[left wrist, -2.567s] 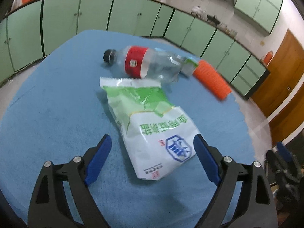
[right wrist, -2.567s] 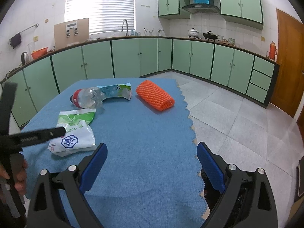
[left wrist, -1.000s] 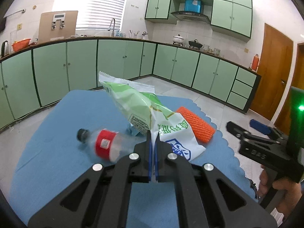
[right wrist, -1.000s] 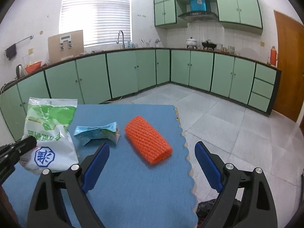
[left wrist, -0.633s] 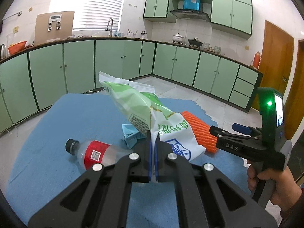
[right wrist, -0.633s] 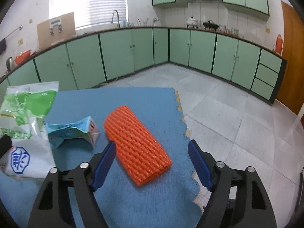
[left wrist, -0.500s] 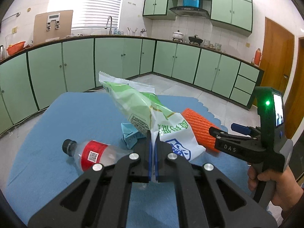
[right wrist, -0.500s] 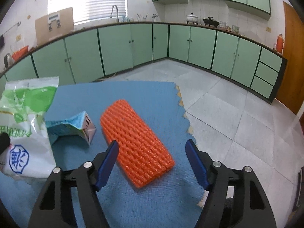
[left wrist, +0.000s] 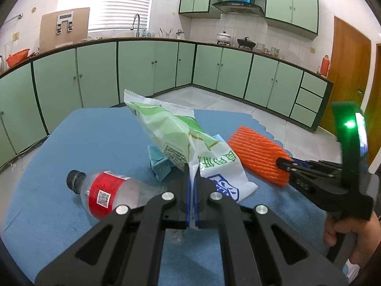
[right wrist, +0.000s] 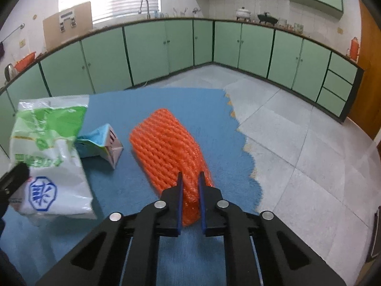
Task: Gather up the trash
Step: 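Grasp the orange foam net with the right tool while the left holds the bag, then carry the bag and orange net over the bin and open both tools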
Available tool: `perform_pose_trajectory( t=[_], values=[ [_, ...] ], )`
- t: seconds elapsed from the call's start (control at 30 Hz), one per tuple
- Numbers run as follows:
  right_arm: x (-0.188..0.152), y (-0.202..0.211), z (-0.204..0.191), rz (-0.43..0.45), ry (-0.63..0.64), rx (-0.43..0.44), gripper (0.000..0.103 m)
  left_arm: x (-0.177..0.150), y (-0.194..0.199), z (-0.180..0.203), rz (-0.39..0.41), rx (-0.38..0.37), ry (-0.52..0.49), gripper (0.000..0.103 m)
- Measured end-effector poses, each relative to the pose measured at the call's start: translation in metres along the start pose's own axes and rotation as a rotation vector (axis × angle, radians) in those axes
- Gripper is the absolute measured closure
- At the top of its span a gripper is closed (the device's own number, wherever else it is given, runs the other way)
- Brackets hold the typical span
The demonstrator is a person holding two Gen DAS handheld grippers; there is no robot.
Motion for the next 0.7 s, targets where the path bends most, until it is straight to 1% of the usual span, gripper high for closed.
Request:
perform_pose_trajectory(
  t=[0.2,0.33,0.47,0.57,0.7],
  values=[
    [-0.007,0.053,0.008,0.056,-0.032,-0.011,0.092,0.003,0.02,0.017,0.032,-0.028,-0.024,0.102],
    [-0.017,0.097,0.023,0.098,-0.053,-0.035,0.092,0.003,0.041,0.039,0.048,-0.079,-0.046,0.102],
    [-0.037,0.138,0.048,0.119,-0.08,-0.082,0.092,-0.007,0.058,0.07,0.032,-0.155,-0.07,0.102],
    [-0.056,0.165,0.069,0.126,-0.115,-0.121,0.092,-0.02,0.066,0.096,0.001,-0.228,-0.089,0.102],
    [-0.086,0.198,0.098,0.121,-0.156,-0.198,0.092,-0.042,0.075,0.138,-0.034,-0.319,-0.136,0.102]
  ],
)
Point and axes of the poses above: each gripper's, at about its wrist camera, not at the fingertips, and y roughly against the way its jaws point, z to its right, x to its top, the point moved 1 cm from there along -y, roughly the way its jaws point, and after that the axes turned 6 degrees about y, right-handed, at the moved point
